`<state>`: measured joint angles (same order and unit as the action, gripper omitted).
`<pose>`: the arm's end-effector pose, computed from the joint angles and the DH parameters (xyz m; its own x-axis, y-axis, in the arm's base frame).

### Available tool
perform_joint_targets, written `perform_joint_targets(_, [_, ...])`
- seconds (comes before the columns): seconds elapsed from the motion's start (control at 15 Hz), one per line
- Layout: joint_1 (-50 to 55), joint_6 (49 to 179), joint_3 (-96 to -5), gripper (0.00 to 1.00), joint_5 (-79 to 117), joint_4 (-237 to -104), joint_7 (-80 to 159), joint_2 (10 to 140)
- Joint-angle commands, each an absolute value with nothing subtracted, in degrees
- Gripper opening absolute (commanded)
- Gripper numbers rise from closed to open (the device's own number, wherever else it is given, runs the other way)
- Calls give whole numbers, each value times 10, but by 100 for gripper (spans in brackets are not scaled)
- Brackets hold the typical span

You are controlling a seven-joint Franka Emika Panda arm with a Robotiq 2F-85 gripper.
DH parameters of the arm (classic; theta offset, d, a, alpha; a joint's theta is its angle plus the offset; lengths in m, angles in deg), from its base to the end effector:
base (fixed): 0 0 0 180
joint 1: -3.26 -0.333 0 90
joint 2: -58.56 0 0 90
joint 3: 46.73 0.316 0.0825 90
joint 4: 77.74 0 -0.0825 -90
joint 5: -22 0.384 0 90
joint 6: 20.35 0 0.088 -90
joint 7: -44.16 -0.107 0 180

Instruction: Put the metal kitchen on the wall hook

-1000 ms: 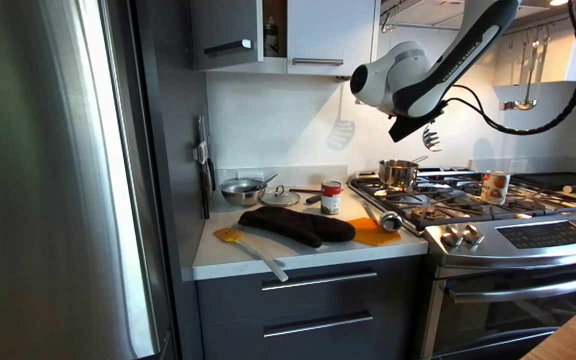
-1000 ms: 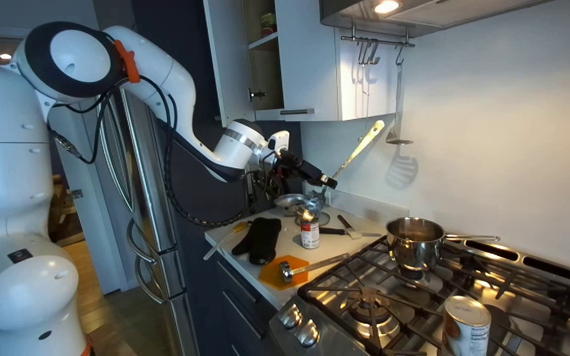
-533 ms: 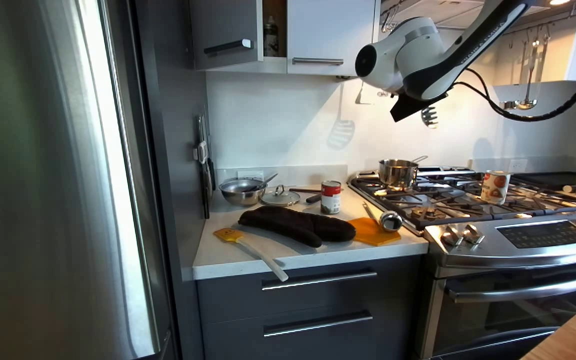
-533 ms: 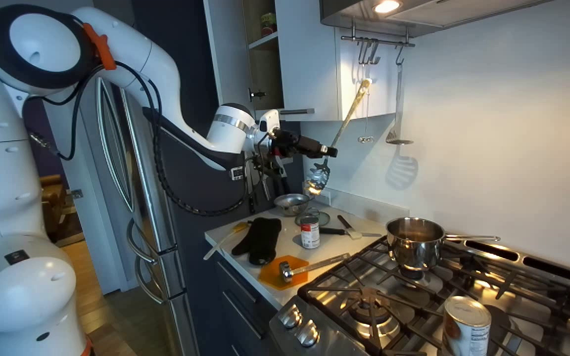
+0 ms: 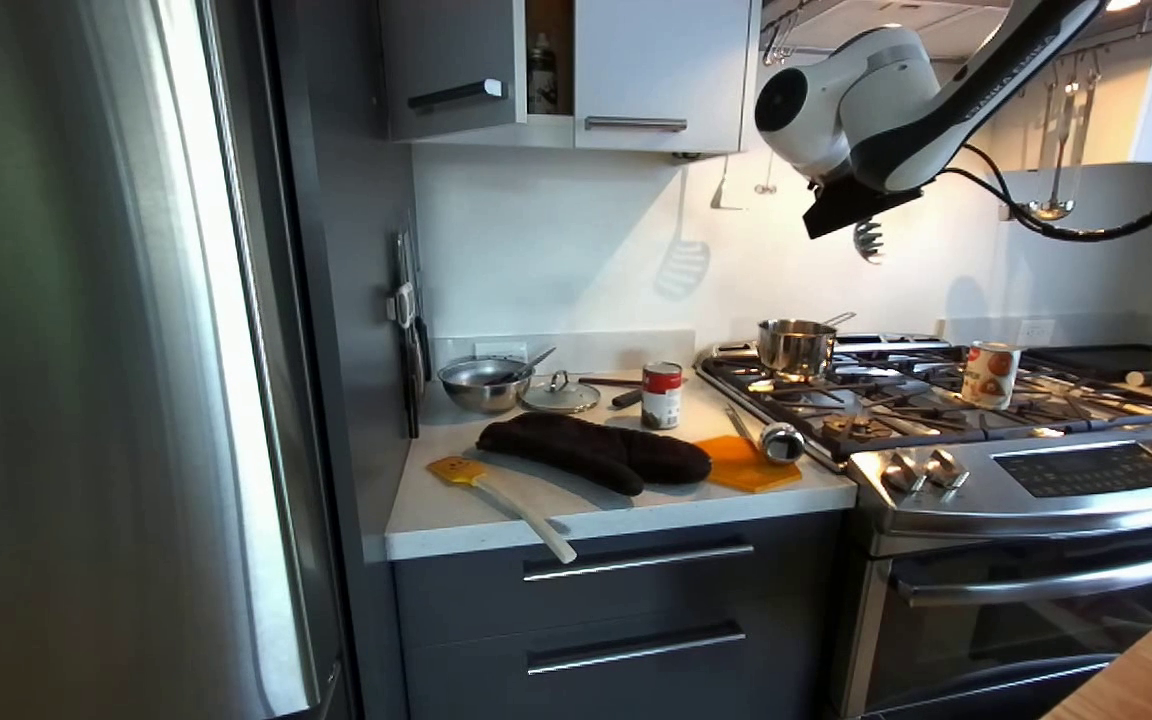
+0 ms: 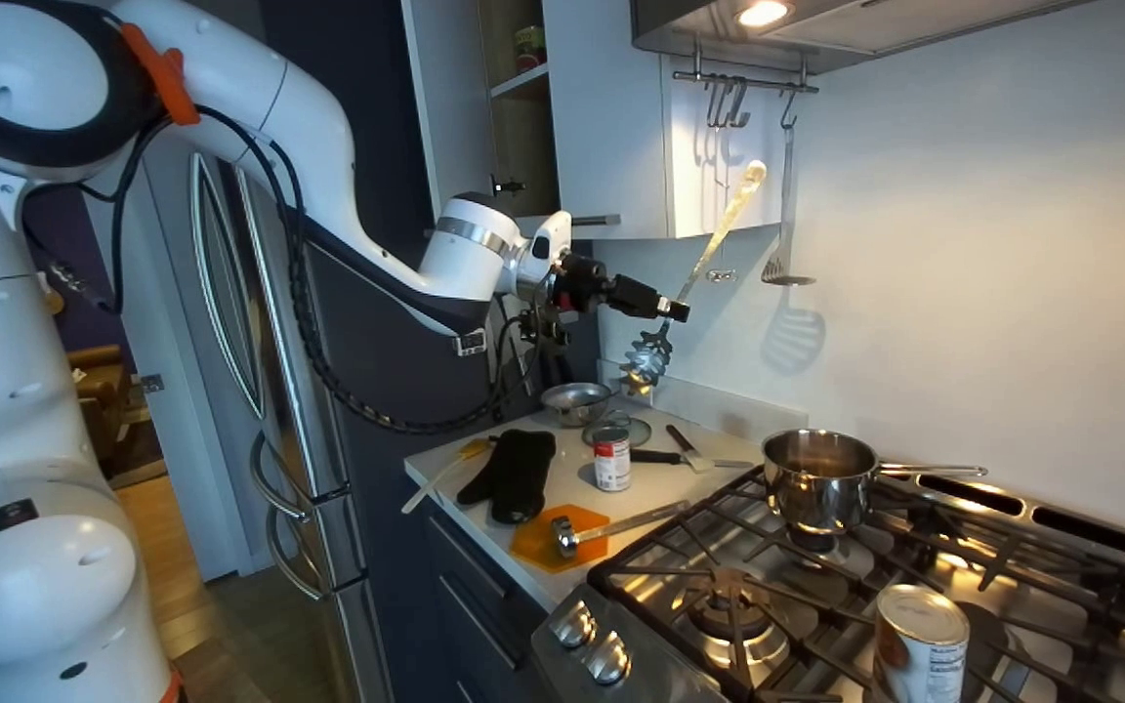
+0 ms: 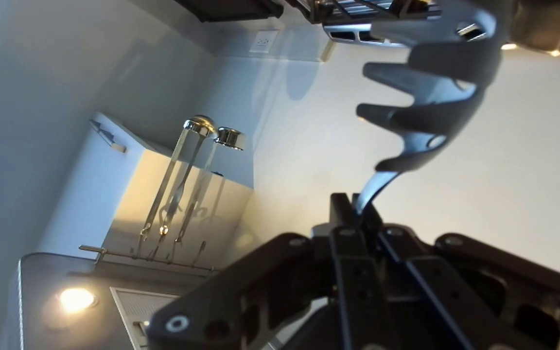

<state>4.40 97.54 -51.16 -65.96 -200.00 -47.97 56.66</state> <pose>0.5465 -0.1072 0.4622 0.4686 -0.1011 0.8776 -0.8308 -0.3881 0.3989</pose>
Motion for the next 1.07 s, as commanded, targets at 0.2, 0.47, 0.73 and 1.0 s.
perform_joint_targets(0.2, [48, 970, -503, 1, -680, -1989, -491, 562])
perform_joint_targets(0.47, [50, 984, -503, 1, -702, -1969, -509, 562])
perform_joint_targets(0.73, [50, 1001, -502, 1, -733, -1952, -531, 563])
perform_joint_targets(1.0, [49, 1011, -500, 1, -763, -1934, -547, 569])
